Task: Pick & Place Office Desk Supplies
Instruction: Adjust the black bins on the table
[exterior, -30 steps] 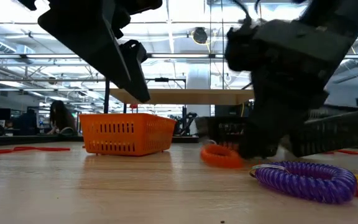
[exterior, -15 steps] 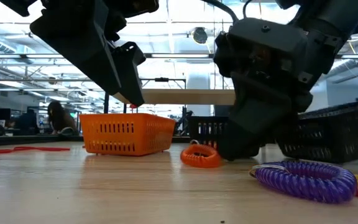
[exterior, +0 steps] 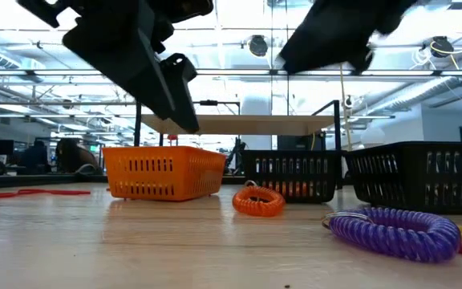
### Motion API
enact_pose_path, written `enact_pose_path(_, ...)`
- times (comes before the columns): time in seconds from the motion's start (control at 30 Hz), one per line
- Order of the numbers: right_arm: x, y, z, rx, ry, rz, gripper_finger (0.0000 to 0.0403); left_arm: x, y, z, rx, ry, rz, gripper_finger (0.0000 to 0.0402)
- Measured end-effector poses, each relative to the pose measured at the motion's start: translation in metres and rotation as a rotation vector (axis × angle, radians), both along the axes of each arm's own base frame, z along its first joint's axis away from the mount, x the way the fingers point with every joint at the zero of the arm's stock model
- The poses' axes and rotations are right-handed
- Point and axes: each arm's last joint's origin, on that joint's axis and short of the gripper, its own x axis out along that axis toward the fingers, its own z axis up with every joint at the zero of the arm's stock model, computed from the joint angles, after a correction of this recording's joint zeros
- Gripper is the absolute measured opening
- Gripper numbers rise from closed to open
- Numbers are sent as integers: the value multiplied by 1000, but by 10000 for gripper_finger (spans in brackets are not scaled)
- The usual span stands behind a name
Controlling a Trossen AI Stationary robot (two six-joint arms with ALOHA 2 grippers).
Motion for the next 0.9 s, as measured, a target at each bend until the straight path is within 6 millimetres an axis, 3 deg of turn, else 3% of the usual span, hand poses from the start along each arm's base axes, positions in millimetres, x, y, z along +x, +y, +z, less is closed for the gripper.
enact_pose_path(0.1, -26, 13, 12, -42, -20, -51, 102, 4, 2, 2, -14, -37, 9, 278)
enact_pose_path(0.27, -67, 37, 10, -31, -14, -129, 102, 11, 8, 6, -23, -97, 13, 278)
enact_pose_path(0.43, -92, 37, 1, -13, 67, -226, 97, 21, 22, 11, 6, -180, -4, 278)
enact_pose_path(0.57, -104, 28, -4, -30, 170, -293, 86, 32, 35, 19, 10, -294, 14, 278)
enact_pose_path(0.73, -105, 20, -5, -112, 179, -327, 79, 46, 53, 34, -10, -472, 0, 278)
enact_pose_path(0.9, -104, 8, -5, -140, 223, -392, 77, 51, 72, 37, -2, -509, -19, 278)
